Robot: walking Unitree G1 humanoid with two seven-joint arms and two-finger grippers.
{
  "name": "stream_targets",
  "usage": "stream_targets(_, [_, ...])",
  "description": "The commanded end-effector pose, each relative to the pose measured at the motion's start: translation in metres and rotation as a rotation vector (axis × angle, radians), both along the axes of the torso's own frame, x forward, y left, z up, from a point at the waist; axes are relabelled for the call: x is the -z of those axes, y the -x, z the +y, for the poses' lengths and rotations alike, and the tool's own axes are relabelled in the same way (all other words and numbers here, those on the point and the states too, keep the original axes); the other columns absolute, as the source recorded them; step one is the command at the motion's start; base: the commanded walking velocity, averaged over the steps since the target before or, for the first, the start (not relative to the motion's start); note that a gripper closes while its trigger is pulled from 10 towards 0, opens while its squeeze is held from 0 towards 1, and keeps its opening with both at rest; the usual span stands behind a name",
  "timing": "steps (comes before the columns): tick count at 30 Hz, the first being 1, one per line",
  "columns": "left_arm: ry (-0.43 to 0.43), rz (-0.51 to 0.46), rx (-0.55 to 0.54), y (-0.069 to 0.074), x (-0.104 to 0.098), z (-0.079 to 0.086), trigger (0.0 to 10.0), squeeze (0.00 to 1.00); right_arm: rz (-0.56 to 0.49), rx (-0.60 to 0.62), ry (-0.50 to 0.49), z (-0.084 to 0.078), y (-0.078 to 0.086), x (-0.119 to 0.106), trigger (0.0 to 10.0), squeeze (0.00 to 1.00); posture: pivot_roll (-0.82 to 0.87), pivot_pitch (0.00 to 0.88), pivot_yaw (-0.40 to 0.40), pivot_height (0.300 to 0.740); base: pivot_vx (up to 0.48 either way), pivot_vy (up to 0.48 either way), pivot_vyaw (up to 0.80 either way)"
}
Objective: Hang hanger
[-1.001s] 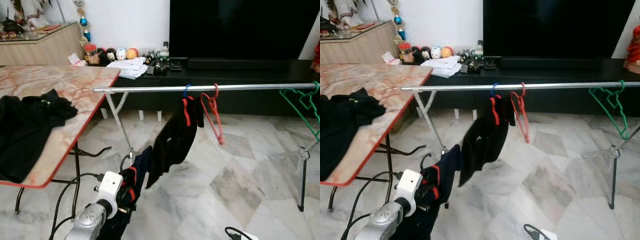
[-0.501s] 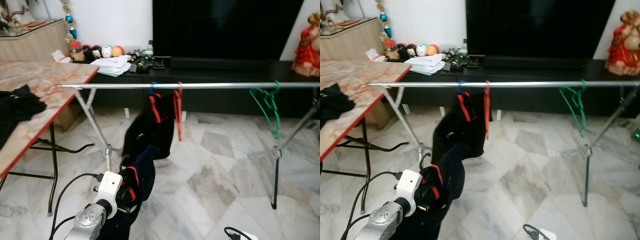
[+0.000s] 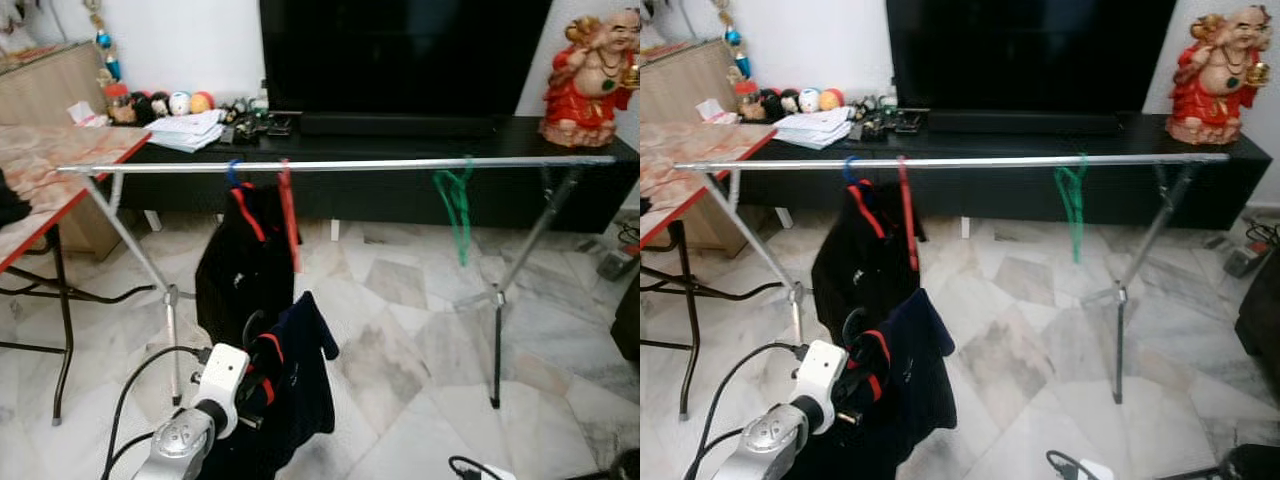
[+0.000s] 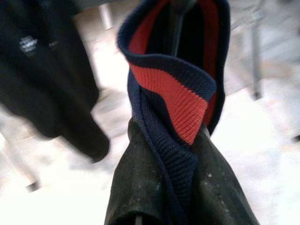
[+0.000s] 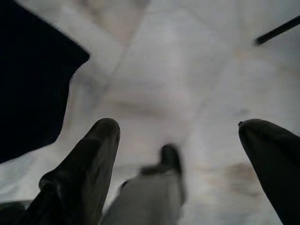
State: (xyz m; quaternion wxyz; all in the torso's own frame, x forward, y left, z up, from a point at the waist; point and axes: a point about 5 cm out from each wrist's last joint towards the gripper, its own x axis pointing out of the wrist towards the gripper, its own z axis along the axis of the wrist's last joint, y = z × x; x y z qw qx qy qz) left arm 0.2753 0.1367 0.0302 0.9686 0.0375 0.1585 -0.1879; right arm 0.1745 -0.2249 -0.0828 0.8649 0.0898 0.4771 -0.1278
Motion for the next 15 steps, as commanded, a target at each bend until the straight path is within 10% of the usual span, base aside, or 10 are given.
stream_targets(1, [-0.04, -0.028, -0.01, -0.0032, -0.0053, 0.0101, 10.0, 0.0, -0.003, -0.01, -0.012, 0.0066, -0.0026, 0.0003, 10.0, 0.0, -0.04, 0.0, 0.058, 0.74, 0.0, 0.0, 0.0])
stream_targets(15, [-0.052, -0.036, 0.029, 0.0023, -0.0027, 0.002, 10.0, 0.0, -0.007, 0.0, -0.012, 0.0061, -0.0016, 0.0006, 10.0, 0.0, -0.04, 0.0, 0.054, 0.74, 0.079, 0.0, 0.0])
